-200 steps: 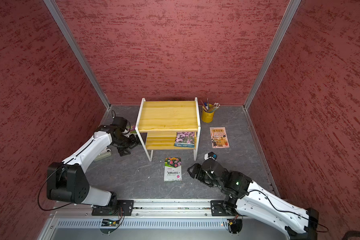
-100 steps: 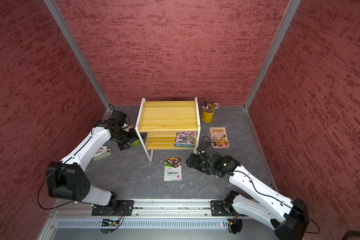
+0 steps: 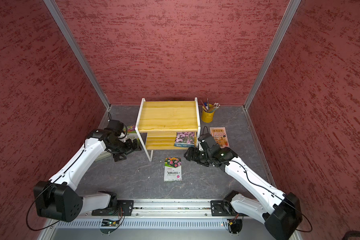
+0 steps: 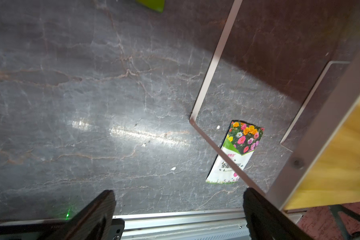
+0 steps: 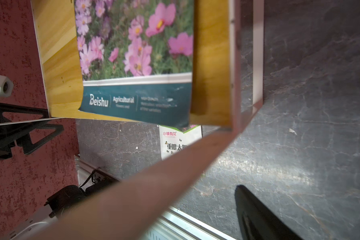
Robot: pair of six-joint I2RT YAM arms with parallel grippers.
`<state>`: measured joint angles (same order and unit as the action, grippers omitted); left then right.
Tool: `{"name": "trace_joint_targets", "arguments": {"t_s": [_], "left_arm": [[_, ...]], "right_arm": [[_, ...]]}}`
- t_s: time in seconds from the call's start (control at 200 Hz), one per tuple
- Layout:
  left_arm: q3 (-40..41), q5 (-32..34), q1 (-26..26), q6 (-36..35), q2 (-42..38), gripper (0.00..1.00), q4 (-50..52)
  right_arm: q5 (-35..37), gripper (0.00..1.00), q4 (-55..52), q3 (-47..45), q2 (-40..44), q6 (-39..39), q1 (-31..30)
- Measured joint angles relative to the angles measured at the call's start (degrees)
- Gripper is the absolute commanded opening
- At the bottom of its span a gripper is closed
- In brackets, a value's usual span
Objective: Take the seed bag off the shelf
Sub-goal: Move the shelf to the center of the board.
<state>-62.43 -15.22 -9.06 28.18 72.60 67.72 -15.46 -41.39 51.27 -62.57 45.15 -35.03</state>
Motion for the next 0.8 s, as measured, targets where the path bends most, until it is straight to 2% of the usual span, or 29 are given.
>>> {"name": "trace_joint_targets", "arguments": {"t_s": [0.21, 0.441, 0.636, 0.802], "left_arm": [[2.69, -0.15, -2.34, 0.02, -5.16, 1.00, 1.92], [2.89, -2.01, -8.55, 1.88, -4.85, 1.00, 0.24], [2.03, -2.67, -9.01, 3.45, -0.24, 1.00, -2.89], [-3.67, -2.34, -8.13, 2.36, 6.78, 1.00, -3.23]], "right_arm": [[-1.60, 0.86, 1.49, 0.13, -1.22, -1.01, 1.51], [-3.15, 0.86, 3.89, 0.15, -3.45, -1.11, 2.10], [-4.39, 0.86, 4.87, 2.60, -7.41, -2.21, 2.19], [-5.27, 0.86, 6.36, 5.53, -11.41, -3.21, 2.93]]}}
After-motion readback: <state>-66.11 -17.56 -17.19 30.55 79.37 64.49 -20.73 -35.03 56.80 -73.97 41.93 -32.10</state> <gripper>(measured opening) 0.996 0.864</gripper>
